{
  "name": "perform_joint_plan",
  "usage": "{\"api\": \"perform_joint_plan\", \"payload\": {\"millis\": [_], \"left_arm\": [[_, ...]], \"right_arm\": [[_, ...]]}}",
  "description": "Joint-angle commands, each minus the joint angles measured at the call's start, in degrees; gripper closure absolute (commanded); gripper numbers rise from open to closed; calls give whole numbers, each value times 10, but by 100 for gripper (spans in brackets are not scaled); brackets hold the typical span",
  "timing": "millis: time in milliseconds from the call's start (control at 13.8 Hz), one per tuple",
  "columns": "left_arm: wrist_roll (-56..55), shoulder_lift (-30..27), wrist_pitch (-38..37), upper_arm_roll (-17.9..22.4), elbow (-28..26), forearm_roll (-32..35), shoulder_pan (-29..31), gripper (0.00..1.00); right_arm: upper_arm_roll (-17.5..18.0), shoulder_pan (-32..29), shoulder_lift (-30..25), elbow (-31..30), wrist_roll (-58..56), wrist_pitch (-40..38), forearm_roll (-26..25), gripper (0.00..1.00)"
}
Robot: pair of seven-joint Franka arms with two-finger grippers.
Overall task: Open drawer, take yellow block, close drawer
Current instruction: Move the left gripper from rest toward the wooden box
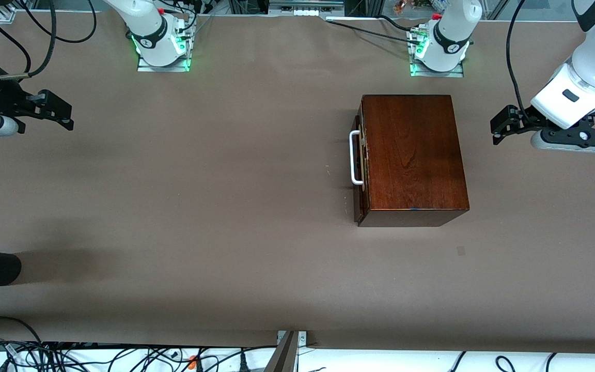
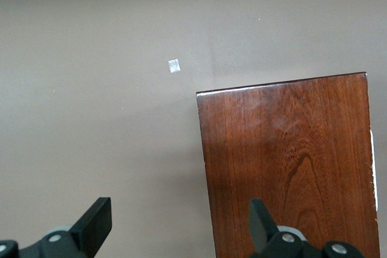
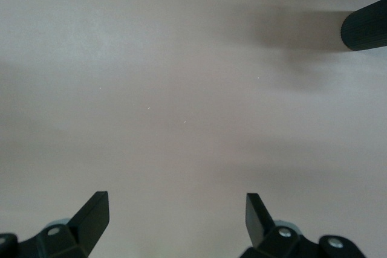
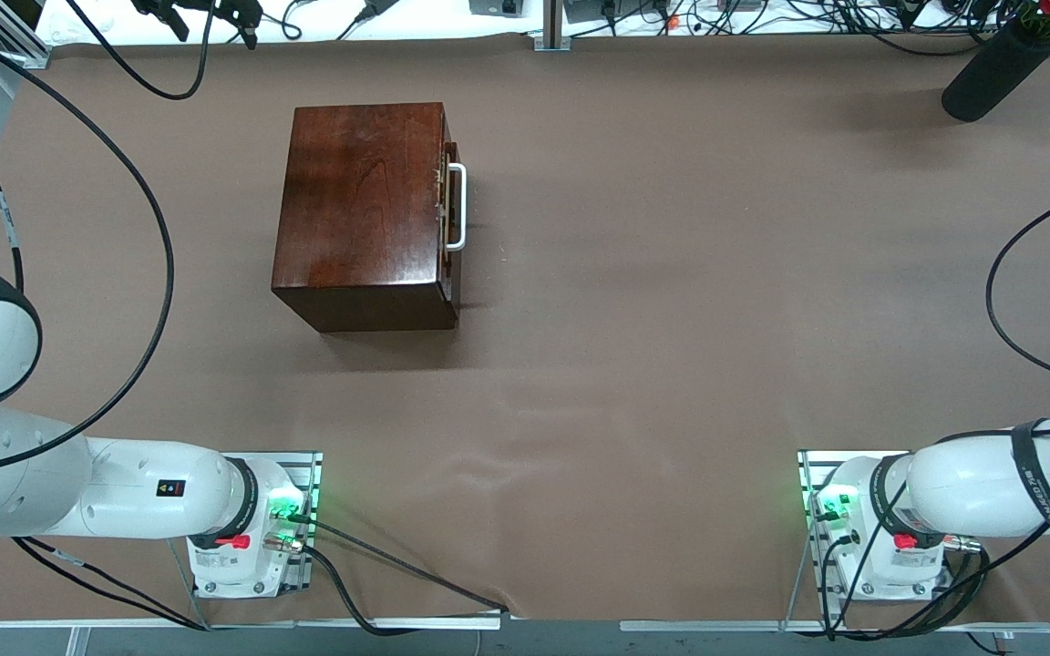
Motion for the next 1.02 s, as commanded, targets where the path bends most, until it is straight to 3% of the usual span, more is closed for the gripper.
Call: {"api": "perform_joint_plan", "payload": {"millis": [0, 436, 581, 944], "left_arm": [[-3, 10, -13, -2, 17, 5, 0, 0], [-2, 10, -35, -2, 19, 0, -2, 0], [-3, 11, -36, -1, 19, -59, 5, 0], [1, 14, -55, 0, 19, -56, 5, 0]], "right_arm": [[2, -5, 3, 8, 0, -2, 0, 0], [2, -5, 3, 7, 0, -2, 0, 0], [2, -6, 3, 7, 0, -1, 0, 0], [-4, -6, 4, 6, 0, -1, 2, 0]]}}
